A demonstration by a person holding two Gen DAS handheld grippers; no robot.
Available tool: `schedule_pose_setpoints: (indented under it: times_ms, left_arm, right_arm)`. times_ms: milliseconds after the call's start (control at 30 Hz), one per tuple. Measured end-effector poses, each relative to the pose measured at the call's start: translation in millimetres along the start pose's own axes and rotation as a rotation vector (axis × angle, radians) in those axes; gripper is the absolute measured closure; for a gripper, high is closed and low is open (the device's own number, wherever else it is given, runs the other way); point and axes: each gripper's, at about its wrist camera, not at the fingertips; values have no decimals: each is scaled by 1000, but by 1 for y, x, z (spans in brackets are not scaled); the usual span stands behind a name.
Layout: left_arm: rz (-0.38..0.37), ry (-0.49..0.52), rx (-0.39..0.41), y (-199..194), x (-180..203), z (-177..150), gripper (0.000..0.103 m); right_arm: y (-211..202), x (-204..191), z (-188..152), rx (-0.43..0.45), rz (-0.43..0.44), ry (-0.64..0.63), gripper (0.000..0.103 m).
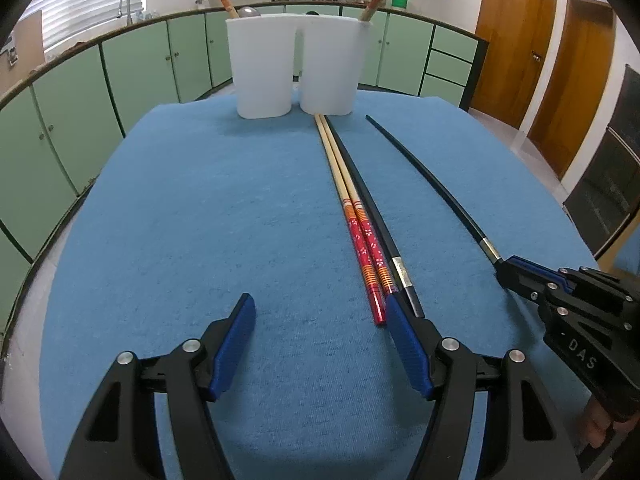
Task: Organize utensils
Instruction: 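Lower the right gripper onto a black chopstick and close it, then close the left gripper on a red-striped chopstick while the right holds the black one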
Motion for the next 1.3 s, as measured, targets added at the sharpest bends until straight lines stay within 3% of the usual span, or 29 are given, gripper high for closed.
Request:
schedule_pose_setpoints:
  times_ms: [300, 600, 1000, 1067, 1300]
  left_arm:
    - [75, -4, 0, -5, -17, -6, 38]
    - [40, -60, 25, -20, -31, -12, 38]
    - [33, -44, 15, -12, -22, -9, 37]
    - [25, -36, 15, -11, -19, -8, 40]
    - [23, -6, 14, -6, -12, -6, 63]
  right_arm:
    - [-2, 3, 0, -1, 16, 3, 97]
    - [-11, 8, -5, -5, 96, -23, 80]
    - [-11, 5, -5, -8, 85, -38, 80]
    - [-9, 3, -4, -8, 84, -41, 80]
    - [-6, 5, -4, -6, 94, -33, 80]
Point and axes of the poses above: each gripper's, at about its wrist camera, not at the fingertips, and y roughly the way its jaws point, x to its right, z to its top, and after that the axes turned 11 degrees about x, right-handed
